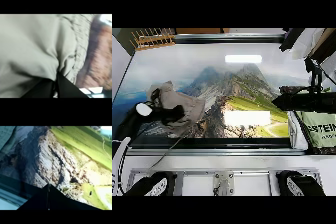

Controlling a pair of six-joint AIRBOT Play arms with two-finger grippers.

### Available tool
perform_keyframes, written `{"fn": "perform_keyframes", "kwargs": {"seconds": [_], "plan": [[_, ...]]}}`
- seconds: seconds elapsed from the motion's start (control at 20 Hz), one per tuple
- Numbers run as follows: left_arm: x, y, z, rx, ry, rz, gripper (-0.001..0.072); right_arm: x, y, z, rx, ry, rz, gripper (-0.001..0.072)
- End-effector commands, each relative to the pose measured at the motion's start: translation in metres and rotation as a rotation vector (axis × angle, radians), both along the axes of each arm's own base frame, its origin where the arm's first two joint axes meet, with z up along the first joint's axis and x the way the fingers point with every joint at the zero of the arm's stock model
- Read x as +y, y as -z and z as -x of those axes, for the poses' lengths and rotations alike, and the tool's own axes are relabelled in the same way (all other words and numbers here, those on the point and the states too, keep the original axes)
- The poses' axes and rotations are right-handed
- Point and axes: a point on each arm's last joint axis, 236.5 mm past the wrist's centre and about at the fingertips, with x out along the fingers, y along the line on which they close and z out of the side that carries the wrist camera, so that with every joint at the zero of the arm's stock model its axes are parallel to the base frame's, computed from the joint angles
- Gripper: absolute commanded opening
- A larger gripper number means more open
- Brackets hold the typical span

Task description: Fold the clothes and pants, and hang the long-sleeved shirts on hangers.

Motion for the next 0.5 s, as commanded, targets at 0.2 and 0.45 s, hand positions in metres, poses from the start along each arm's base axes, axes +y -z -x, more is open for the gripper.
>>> {"fn": "perform_keyframes", "kwargs": {"seconds": [0.2, 0.45], "plan": [[-0.235, -0.100, 0.027, -0.386, 0.513, 0.102, 0.0080, 0.000, 0.000, 0.000, 0.001, -0.001, 0.000, 0.0032], [-0.196, -0.108, -0.016, -0.312, 0.451, 0.066, 0.0624, 0.000, 0.000, 0.000, 0.001, -0.001, 0.000, 0.0032]]}}
